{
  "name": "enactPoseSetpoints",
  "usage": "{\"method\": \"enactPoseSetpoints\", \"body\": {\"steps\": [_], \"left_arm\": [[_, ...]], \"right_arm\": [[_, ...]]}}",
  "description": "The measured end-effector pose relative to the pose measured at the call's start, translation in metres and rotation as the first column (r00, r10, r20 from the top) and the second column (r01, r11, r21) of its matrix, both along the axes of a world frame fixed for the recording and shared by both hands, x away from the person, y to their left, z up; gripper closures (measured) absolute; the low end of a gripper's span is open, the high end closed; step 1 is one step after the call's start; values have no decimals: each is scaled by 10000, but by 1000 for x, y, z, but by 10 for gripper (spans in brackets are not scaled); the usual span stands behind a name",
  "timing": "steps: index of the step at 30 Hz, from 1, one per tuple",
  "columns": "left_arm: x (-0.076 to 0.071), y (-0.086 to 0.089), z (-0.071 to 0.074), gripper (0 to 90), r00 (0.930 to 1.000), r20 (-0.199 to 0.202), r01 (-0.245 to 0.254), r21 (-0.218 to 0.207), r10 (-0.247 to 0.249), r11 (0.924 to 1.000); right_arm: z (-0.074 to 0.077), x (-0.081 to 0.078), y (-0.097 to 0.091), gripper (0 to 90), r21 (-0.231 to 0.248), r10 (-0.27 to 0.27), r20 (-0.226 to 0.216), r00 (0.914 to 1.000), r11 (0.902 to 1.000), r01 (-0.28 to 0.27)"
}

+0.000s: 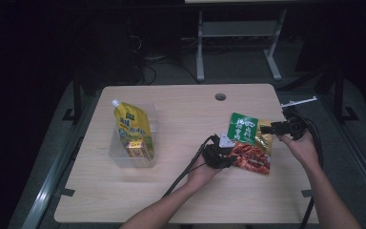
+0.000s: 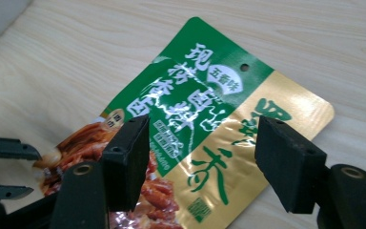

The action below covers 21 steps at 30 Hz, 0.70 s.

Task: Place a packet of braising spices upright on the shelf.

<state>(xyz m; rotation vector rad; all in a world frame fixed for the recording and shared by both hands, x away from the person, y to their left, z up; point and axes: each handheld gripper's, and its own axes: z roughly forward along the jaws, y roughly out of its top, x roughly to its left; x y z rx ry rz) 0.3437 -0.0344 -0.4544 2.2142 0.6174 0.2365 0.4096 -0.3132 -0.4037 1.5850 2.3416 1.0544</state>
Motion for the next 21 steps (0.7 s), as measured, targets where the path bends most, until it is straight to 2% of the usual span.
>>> {"method": "enactPoseSetpoints", "body": {"steps": [8,21], "left_arm": [[5,-6,-10,699,9998,-146,-90,345,95,9994],[8,-9,-12,698,9997,-149,-176,707,187,9973]], "right_arm": [[-11,9,-6,373,-57,-270,-183,9995,9996,269],[-24,17,-12,390,-117,-766,-594,9953,9970,760]]}}
